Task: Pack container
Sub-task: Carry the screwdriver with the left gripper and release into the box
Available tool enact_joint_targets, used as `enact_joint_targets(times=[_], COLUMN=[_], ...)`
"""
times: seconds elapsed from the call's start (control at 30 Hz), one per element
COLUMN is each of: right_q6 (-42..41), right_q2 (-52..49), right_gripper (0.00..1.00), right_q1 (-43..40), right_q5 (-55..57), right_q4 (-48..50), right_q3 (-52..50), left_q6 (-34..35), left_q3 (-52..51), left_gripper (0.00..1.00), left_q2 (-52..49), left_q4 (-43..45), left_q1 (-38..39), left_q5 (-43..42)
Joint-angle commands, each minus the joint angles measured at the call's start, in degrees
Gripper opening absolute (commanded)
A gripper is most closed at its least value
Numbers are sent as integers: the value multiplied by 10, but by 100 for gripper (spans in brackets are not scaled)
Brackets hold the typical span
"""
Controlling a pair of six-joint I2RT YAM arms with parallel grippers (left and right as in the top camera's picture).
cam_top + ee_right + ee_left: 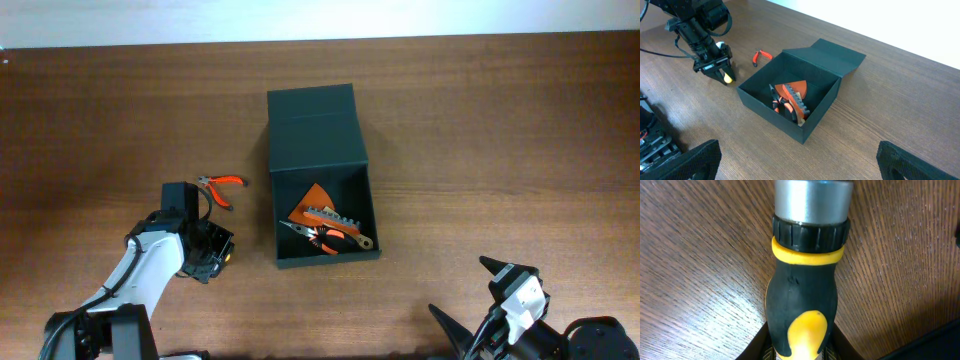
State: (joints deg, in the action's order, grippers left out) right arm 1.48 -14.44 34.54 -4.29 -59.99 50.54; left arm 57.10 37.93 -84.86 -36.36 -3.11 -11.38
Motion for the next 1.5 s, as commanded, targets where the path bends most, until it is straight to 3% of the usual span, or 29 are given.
enact_joint_targets(times=[0.0,0.3,0.73,0.97,1.1,1.47], right_q6=[-5,-5,-5,-5,-5,-5], right_q2=[3,3,3,3,3,3], right_gripper=[99,99,99,99,99,99], right_q1=[0,0,0,-1,0,0], right_q5=[5,5,5,5,5,5], right_q4=[2,2,2,2,2,2], right_q3=[-1,-1,-1,-1,-1,-1], left_q6=[7,7,7,9,43,223], left_q3=[1,21,45,128,170,207], left_gripper=[10,2,2,2,2,2], left_q2=[8,90,145,145,144,42], left_q4=[-1,-1,-1,-1,-1,1], left_q1=[0,0,30,138,214,412], left_q5=[2,7,8,49,86,116])
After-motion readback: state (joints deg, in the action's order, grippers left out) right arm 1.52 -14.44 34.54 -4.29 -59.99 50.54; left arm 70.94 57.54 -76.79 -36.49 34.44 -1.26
